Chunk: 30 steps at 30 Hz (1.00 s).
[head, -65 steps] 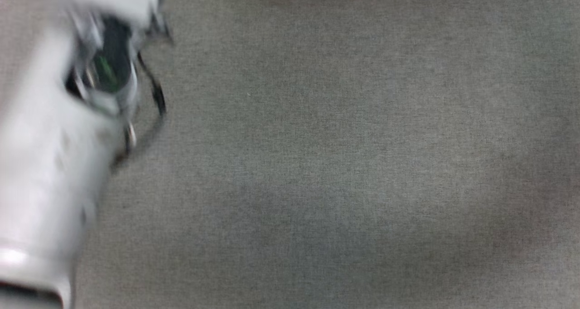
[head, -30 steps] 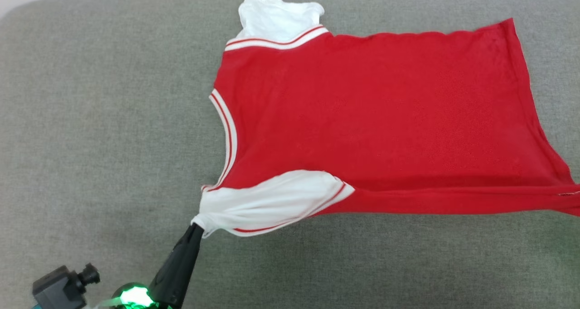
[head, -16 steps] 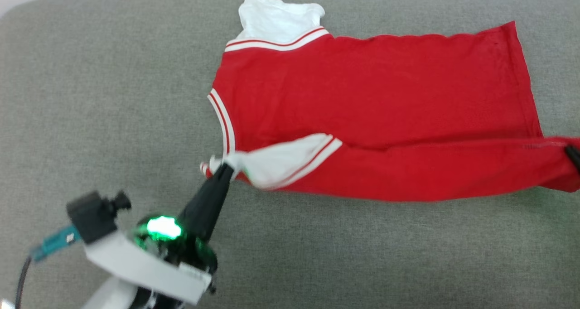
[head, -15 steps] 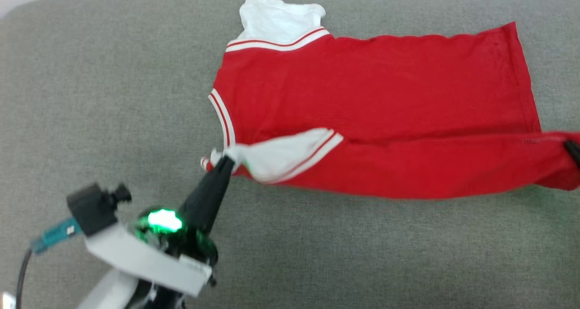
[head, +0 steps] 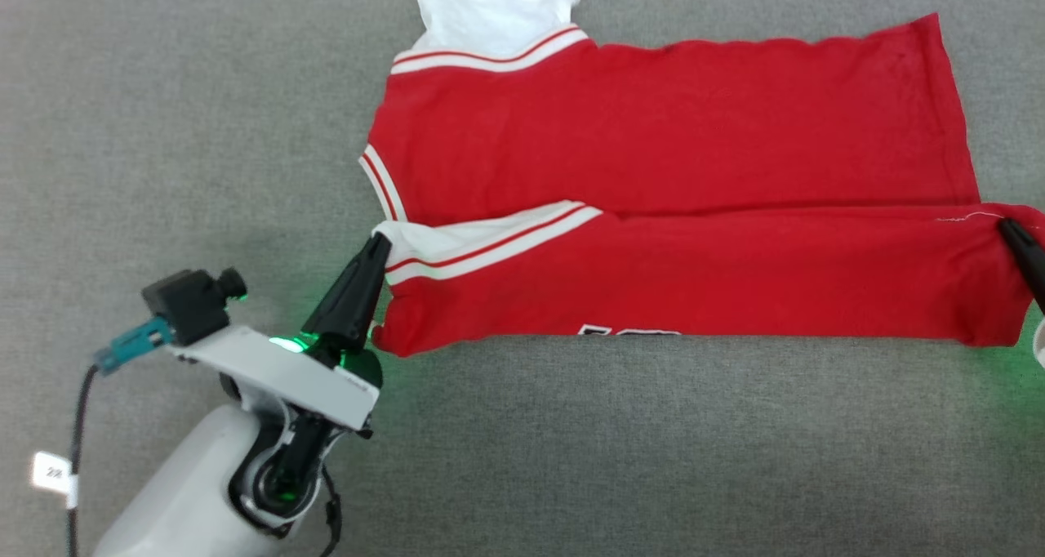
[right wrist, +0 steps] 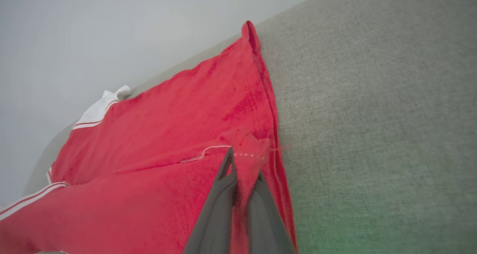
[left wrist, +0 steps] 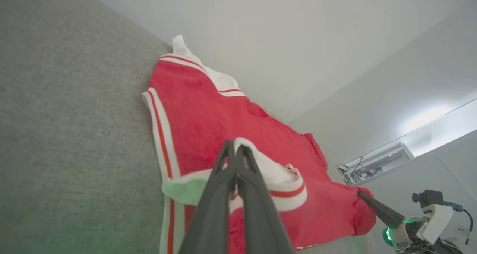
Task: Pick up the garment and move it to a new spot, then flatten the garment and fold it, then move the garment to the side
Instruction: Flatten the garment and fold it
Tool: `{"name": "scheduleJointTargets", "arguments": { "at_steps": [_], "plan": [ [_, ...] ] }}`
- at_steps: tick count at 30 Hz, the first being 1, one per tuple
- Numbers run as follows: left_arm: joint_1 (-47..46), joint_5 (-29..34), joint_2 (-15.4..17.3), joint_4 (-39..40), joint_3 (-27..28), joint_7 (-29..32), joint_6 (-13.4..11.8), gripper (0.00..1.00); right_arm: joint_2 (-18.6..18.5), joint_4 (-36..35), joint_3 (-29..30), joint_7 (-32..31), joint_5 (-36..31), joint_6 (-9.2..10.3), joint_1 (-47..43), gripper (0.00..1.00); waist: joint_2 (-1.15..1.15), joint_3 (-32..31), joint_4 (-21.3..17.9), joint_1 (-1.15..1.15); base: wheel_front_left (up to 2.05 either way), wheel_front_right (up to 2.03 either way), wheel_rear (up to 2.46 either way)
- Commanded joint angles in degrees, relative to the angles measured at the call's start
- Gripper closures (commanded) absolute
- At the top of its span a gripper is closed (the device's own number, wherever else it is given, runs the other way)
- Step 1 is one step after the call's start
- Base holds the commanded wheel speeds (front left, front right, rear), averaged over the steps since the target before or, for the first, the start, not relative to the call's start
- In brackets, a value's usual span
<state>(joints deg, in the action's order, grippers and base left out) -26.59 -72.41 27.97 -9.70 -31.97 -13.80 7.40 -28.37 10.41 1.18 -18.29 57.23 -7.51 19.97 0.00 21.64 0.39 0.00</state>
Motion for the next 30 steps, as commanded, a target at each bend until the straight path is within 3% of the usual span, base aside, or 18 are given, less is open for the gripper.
{"name": "scheduleJointTargets", "arguments": {
  "at_steps": [1,13,14,15,16,17,18,23,25,30],
  "plan": [
    [-1.08,0.17,-0.47,-0.79,-0.37,-0.28,0.13,1.0,0.22,0.71,-0.5,0.73,-0.25,0.04,0.94,1.0,0.0,0.96,-0.2,0.0,0.0,0.0,0.0],
    [-6.68,6.24,-0.91,-14.72,-5.97,-0.98,0.03,1.0,0.49,8.66,-7.77,7.39,-1.08,0.04,4.88,1.0,0.0,2.44,-1.01,0.0,0.0,0.0,0.0],
    [-7.16,6.83,-0.76,-15.37,-6.35,-1.03,0.02,0.67,0.54,8.91,-8.28,8.01,-0.94,0.04,5.13,1.0,0.0,2.38,-1.01,0.0,0.0,0.0,0.0],
    [-7.62,7.15,-0.72,-15.98,-6.55,-1.07,0.01,0.55,0.54,9.27,-8.49,8.66,-0.88,0.04,5.3,1.0,0.0,2.21,-0.94,0.0,0.0,0.0,0.0],
    [-8.1,7.59,-0.64,-16.46,-6.76,-1.11,0.01,0.08,0.47,9.52,-8.92,9.34,-0.93,0.04,5.41,0.73,0.0,2.01,-0.86,0.0,0.0,0.0,0.0],
    [-8.63,7.93,-0.48,-16.76,-7.05,-1.13,0.01,0.0,0.39,9.74,-9.33,10.01,-1.06,0.04,5.5,0.43,0.0,1.77,-0.8,0.0,0.0,0.0,0.0],
    [-9.1,8.15,-0.21,-17.19,-7.42,-0.95,0.01,0.0,0.22,10.04,-9.54,10.92,-1.35,0.04,5.62,0.0,0.0,1.48,-0.72,0.0,0.0,0.0,0.0],
    [-12.51,10.25,2.75,-16.61,-9.64,2.81,0.03,0.0,-0.69,9.55,-10.21,14.6,-2.56,0.04,6.27,0.0,0.0,-0.37,-0.4,0.0,0.0,0.0,0.0],
    [-13.85,11.51,5.33,-15.79,-10.52,5.68,-0.21,0.0,-1.04,8.61,-10.15,15.79,-2.85,0.04,6.45,0.0,0.0,-1.17,-0.28,0.0,0.0,0.0,0.0],
    [-16.83,11.92,9.96,-10.4,-13.16,18.5,-4.31,0.0,-1.29,5.32,-10.22,16.96,-3.22,0.04,6.08,0.0,0.0,-3.35,-0.07,0.0,0.0,0.0,0.0]
  ]
}}
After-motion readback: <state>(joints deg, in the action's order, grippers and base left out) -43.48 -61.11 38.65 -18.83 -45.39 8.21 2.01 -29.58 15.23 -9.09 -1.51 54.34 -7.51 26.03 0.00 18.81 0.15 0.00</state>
